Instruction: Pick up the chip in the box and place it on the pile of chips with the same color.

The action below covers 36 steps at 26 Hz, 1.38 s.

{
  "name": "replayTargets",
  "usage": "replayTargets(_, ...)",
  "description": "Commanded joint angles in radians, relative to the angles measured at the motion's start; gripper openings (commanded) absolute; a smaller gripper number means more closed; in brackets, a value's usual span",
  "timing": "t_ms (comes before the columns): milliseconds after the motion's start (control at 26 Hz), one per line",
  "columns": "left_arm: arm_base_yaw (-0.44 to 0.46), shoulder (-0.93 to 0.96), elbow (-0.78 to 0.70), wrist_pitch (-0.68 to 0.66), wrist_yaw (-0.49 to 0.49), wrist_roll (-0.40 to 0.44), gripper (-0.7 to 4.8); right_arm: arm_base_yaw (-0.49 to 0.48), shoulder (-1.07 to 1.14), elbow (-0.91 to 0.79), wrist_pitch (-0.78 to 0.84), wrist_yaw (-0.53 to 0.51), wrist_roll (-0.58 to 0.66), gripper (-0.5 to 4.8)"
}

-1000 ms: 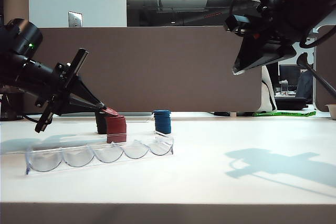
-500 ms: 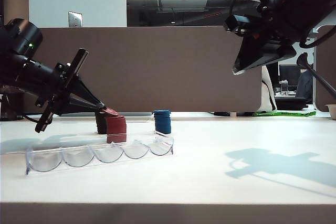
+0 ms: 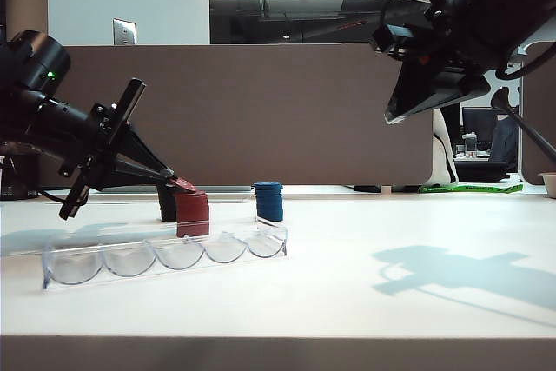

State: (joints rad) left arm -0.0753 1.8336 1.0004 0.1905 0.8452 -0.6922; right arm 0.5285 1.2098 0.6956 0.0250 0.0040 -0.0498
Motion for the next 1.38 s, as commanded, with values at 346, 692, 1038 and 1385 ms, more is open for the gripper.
replayTargets(346, -0.001, -0.004, 0.001, -0.002, 0.013, 0.003, 0.27, 0.000, -0.003, 0.003, 0.006, 0.001, -0.003, -0.06)
replayTargets(692, -0.001, -0.004, 0.001, -0.002, 0.012, 0.003, 0.27, 0.000, -0.003, 0.003, 0.006, 0.001, -0.003, -0.06)
replayTargets(1038, -0.001, -0.004, 0.001, -0.002, 0.012, 0.003, 0.90, 0.000, -0.003, 0.003, 0.006, 0.001, -0.003, -0.06)
replayTargets(1385, -0.002, -0.004, 0.001, -0.002, 0.016, 0.003, 0.90, 0.000, -0.003, 0.003, 0.006, 0.001, -0.003, -0.06)
